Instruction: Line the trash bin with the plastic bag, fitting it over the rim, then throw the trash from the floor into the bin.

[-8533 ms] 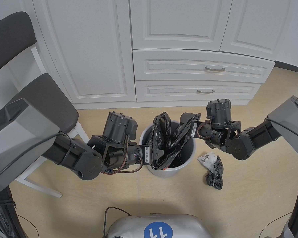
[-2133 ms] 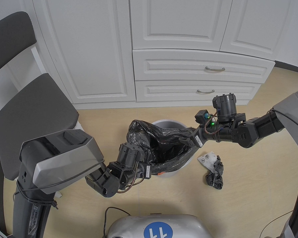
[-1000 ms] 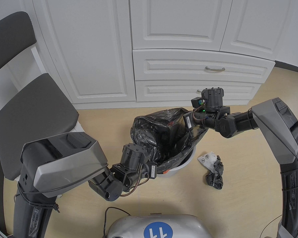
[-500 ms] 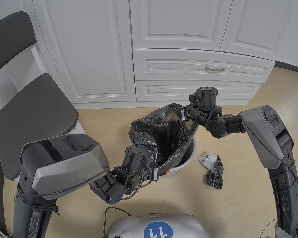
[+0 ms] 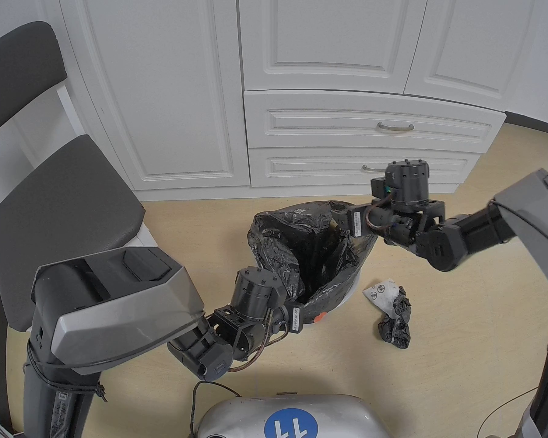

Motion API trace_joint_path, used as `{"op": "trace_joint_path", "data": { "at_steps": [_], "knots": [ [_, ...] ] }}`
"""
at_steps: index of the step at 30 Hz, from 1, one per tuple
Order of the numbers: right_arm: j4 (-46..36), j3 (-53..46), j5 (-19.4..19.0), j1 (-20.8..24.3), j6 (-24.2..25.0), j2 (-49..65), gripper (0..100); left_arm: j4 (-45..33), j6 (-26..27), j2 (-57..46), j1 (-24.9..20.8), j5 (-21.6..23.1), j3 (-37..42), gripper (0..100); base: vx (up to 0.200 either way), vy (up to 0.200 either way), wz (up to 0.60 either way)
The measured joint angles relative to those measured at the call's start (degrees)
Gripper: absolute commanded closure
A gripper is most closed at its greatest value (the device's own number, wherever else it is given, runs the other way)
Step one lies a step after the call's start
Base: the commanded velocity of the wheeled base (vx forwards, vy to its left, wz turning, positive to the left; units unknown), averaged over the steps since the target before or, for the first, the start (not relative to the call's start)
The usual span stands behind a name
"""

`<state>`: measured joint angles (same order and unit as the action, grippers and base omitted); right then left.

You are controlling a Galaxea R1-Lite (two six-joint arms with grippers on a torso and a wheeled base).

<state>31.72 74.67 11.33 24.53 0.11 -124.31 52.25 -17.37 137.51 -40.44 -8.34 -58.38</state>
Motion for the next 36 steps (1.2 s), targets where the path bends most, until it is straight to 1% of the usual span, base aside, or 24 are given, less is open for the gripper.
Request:
{"op": "trace_joint_path", "data": {
  "at_steps": [4, 7, 10, 13, 17, 21, 24, 26, 31, 33, 36],
  "knots": [
    [2.44, -11.50, 2.96, 2.28, 3.34, 6.73, 0, 1.01, -0.57, -0.16, -0.82, -0.44, 0.01, 100, 0.000, 0.000, 0.00],
    [3.94, -19.24, 5.12, 4.33, 8.45, 10.72, 0, 2.35, -0.96, 0.04, -1.65, -0.99, 0.06, 100, 0.000, 0.000, 0.00],
    [4.75, -24.22, 6.13, 5.55, 12.71, 12.74, 0, 5.36, -1.23, 0.48, -2.15, -1.32, 0.22, 100, 0.000, 0.000, 0.00],
    [4.77, -26.73, 6.35, 5.55, 13.76, 13.01, 0, 9.41, -1.29, 1.13, -2.62, -1.48, 0.48, 100, 0.000, 0.000, 0.00],
    [2.19, -26.21, 6.30, 4.90, 14.60, 11.06, 0, 11.82, -1.18, 1.88, -3.06, -1.56, 1.28, 100, 0.000, 0.000, 0.00],
    [0.44, -24.02, 6.29, 4.63, 17.19, 8.40, 0, 12.29, -1.18, 2.27, -3.35, -1.56, 1.80, 100, 0.000, 0.000, 0.00],
    [-0.61, -22.00, 6.27, 4.60, 19.72, 6.34, 0, 12.37, -1.21, 2.43, -3.61, -1.51, 2.05, 100, 0.000, 0.000, 0.00],
    [-2.00, -19.32, 6.27, 4.74, 22.64, 4.72, 0, 12.45, -1.26, 2.51, -3.69, -1.51, 2.13, 100, 0.000, 0.000, 0.00],
    [-9.58, -12.30, 6.30, 4.94, 29.56, 1.38, 0, 12.62, -1.29, 2.60, -4.21, -1.49, 2.34, 100, 0.000, 0.000, 0.00],
    [-10.97, -10.69, 6.30, 5.02, 30.90, 0.30, 0, 12.70, -1.32, 2.65, -4.35, -1.49, 2.43, 100, 0.000, 0.000, 0.00],
    [-11.17, -9.26, 6.41, 5.13, 31.37, -1.05, 0, 12.70, -1.34, 2.71, -4.51, -1.49, 2.54, 100, 0.000, 0.000, 0.00]
  ]
}}
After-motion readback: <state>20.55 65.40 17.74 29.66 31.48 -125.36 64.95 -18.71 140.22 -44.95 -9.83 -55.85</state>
